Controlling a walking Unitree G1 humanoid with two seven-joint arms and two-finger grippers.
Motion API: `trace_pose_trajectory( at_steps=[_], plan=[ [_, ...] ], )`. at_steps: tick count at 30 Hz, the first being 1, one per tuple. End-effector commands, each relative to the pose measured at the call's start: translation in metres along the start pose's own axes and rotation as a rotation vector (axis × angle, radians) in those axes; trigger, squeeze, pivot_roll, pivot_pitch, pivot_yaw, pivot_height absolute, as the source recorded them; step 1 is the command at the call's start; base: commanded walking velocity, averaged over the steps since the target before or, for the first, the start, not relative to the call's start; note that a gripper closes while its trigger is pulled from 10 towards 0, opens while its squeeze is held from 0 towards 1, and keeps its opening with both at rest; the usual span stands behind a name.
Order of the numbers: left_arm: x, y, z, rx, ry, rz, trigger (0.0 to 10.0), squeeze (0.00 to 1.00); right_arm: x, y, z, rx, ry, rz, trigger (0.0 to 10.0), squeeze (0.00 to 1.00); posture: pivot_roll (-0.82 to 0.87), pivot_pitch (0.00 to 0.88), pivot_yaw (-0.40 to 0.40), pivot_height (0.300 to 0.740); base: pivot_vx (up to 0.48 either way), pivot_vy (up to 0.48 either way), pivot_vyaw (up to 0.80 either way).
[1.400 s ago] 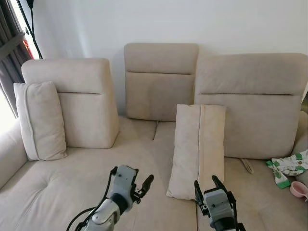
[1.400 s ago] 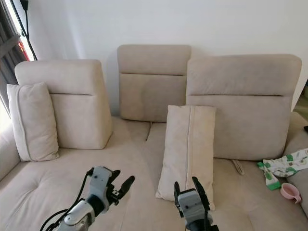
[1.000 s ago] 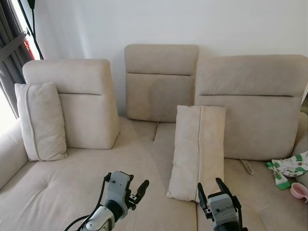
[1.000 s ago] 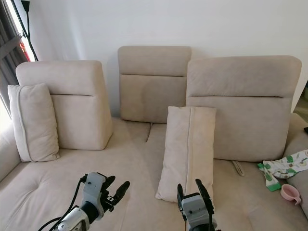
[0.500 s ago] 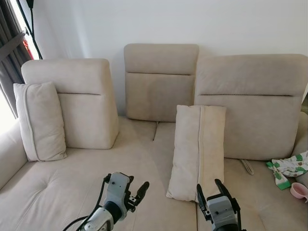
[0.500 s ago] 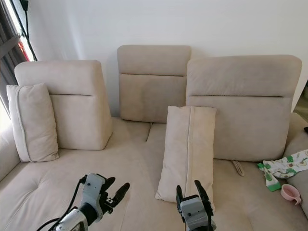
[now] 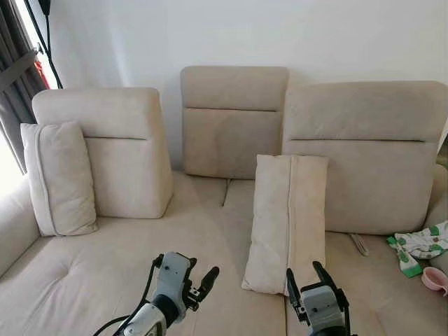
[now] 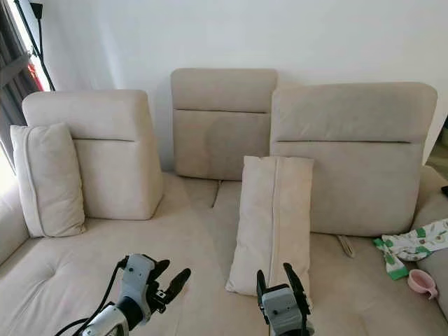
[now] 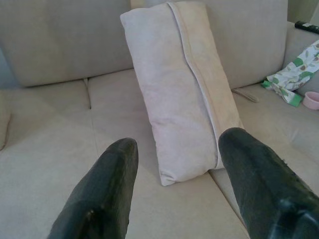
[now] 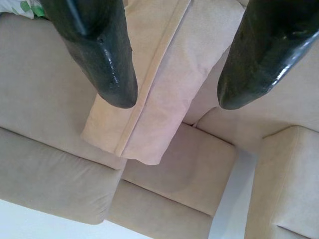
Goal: Move the pillow to the sofa from floor
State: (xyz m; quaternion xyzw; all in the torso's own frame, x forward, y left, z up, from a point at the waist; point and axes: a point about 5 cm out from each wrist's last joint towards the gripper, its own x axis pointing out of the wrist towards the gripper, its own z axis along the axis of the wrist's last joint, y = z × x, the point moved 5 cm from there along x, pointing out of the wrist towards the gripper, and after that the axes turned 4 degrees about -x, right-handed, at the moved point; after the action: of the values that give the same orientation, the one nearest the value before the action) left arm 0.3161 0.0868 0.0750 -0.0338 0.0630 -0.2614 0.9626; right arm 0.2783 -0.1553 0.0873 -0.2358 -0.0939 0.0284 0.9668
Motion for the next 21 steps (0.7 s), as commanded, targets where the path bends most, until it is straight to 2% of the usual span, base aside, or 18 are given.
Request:
trace_pose_trajectory(
  at_steps=[1, 21],
  plan=[
    [-0.0030, 0.0009, -0.0016, -0.006, 0.008, 0.002, 10.0, 0.00, 0.0006, 0.0039, -0.0003, 0.003, -0.001, 0.007, 10.0, 0.00, 0.08, 0.000, 0.076, 0.740, 0.000, 0.000, 0.00],
    [-0.0031, 0.0007, -0.0018, 0.010, 0.014, -0.010, 10.0, 0.00, 0.0043, 0.0072, 0.0006, 0.006, -0.002, 0.006, 10.0, 0.00, 0.09, 0.000, 0.084, 0.740, -0.244, 0.000, 0.00]
  ],
)
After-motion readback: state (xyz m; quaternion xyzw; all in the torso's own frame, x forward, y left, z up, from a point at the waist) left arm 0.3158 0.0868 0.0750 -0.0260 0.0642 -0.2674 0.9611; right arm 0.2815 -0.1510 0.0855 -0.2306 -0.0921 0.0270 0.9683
